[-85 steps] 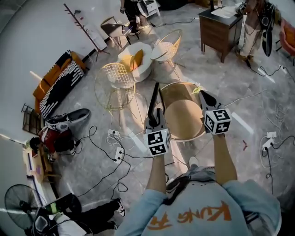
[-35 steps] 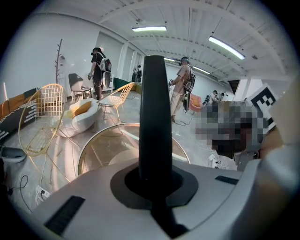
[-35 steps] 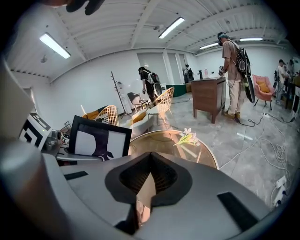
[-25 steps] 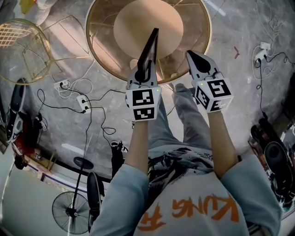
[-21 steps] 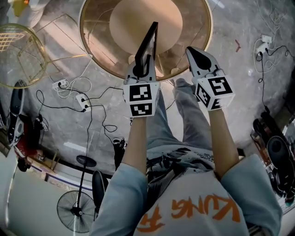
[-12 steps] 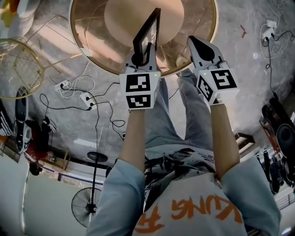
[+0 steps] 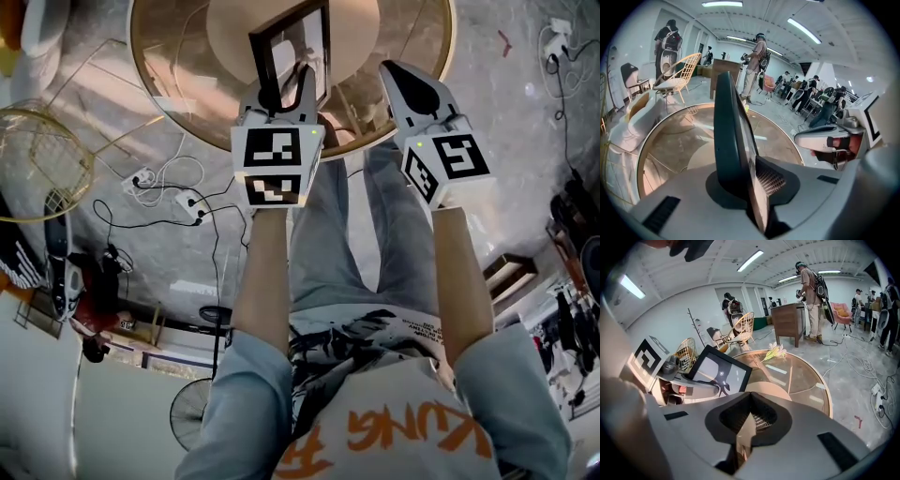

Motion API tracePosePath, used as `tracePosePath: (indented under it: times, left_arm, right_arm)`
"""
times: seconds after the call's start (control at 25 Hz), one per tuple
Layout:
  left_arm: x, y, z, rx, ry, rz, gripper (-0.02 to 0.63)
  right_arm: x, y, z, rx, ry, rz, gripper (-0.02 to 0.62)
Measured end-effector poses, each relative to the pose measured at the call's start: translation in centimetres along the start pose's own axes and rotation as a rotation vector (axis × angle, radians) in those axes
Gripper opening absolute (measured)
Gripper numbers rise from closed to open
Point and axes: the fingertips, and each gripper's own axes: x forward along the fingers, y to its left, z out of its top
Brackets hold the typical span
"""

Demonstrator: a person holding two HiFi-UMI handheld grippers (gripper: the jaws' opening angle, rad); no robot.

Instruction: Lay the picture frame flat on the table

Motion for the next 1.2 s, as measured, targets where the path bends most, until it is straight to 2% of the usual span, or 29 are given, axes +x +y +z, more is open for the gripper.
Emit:
tracePosePath:
  times: [0.28, 0.68, 0.76, 0.96, 1.2]
  left_arm:
    - [2.3, 1.6, -2.2, -0.028, 0.089, -0.043, 0.161]
    - [3.8, 3.1, -4.6, -0.102, 0.168, -0.059, 0.247]
    - [4.0, 3.2, -4.7, -0.09, 0.163, -0.044, 0.264]
    - [3.9, 4.5, -5.3, -0.072, 0.168, 0.047, 0.341]
    - [3.4, 5.4, -6.4, -0.106, 0.162, 0.096, 0.357]
  right_arm:
    - [1.6, 0.9, -0.4, 0.029, -0.004, 0.004, -0.002]
    - [3.2, 1.3, -0.9, 0.041, 0.01, 0.003, -0.002]
    - [3.4, 1.1, -0.8, 0.042, 0.009, 0.003, -0.002]
    - [3.7, 1.0, -0.8, 0.041, 0.012, 0.009, -0.002]
    - [3.8, 0.8, -1.4, 0.04, 0.025, 0.016, -0.002]
